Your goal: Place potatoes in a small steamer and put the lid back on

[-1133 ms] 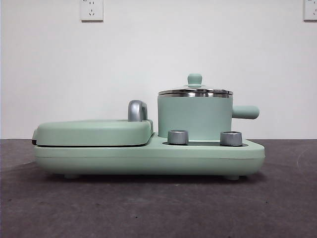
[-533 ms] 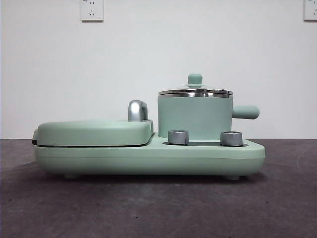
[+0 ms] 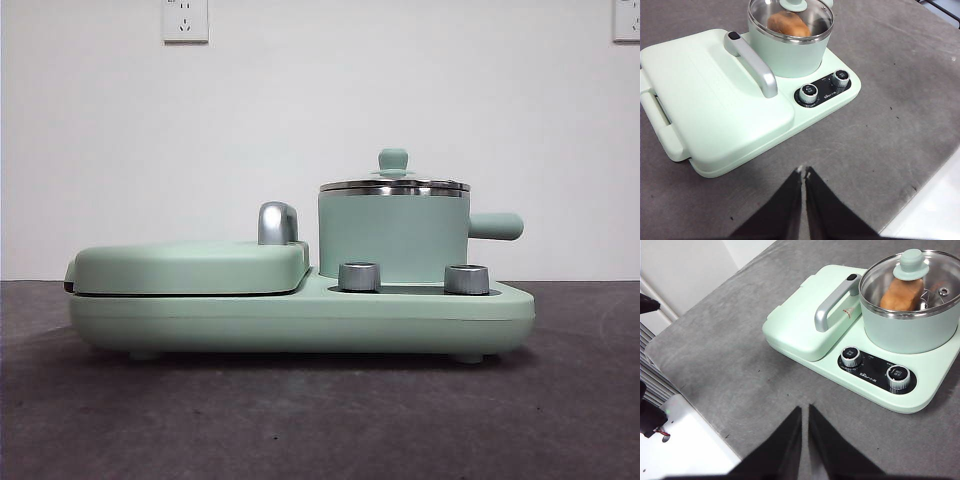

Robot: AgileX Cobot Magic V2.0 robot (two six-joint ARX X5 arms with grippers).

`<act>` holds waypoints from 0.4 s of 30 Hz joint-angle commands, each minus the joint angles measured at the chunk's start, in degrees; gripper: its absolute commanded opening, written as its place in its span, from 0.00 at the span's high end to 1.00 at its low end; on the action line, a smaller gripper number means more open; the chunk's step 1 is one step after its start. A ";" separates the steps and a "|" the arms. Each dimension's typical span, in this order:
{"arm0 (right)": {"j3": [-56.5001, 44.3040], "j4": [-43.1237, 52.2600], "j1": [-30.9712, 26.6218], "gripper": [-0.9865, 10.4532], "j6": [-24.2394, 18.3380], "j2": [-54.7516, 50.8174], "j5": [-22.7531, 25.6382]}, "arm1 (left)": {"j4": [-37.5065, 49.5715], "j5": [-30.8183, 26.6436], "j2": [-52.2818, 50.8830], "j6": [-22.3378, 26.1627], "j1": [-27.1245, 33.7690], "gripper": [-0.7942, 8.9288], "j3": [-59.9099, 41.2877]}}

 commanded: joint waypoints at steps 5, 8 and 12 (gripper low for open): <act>0.44 0.59 0.33 0.90 -0.48 0.11 -0.11 | 0.50 0.04 0.20 -0.28 -0.50 0.91 0.66; 0.44 0.59 0.33 0.90 -0.48 0.11 -0.09 | 0.55 0.04 0.20 -0.31 -0.50 0.91 0.66; 0.44 0.59 0.33 0.90 -0.48 0.11 -0.09 | 1.36 0.09 -1.03 -0.28 1.62 0.91 0.04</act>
